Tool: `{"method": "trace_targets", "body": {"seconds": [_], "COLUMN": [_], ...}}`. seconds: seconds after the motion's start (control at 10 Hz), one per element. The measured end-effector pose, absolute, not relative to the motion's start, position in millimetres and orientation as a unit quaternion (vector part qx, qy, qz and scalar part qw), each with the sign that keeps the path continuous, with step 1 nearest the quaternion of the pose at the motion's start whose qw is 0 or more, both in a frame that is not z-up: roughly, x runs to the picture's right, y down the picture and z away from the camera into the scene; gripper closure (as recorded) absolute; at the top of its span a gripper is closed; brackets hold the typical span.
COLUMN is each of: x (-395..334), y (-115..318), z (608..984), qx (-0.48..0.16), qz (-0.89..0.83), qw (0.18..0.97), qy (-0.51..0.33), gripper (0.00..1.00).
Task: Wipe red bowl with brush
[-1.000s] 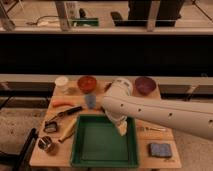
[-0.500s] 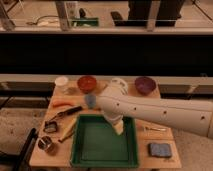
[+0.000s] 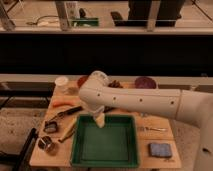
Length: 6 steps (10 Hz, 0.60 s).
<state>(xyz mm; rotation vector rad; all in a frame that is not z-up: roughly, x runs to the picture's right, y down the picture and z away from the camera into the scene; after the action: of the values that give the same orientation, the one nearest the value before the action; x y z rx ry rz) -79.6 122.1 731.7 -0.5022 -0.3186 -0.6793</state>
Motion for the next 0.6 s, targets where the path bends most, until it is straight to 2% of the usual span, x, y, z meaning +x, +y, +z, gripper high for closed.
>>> {"method": "trace_targets", "body": {"seconds": [0.6], "x": [-130], "y": [109], "z": [735], "qx": [-0.242], "qz": [-0.325], "qw": [0.877], "qy": [-0.257], "gripper": [0.2]}}
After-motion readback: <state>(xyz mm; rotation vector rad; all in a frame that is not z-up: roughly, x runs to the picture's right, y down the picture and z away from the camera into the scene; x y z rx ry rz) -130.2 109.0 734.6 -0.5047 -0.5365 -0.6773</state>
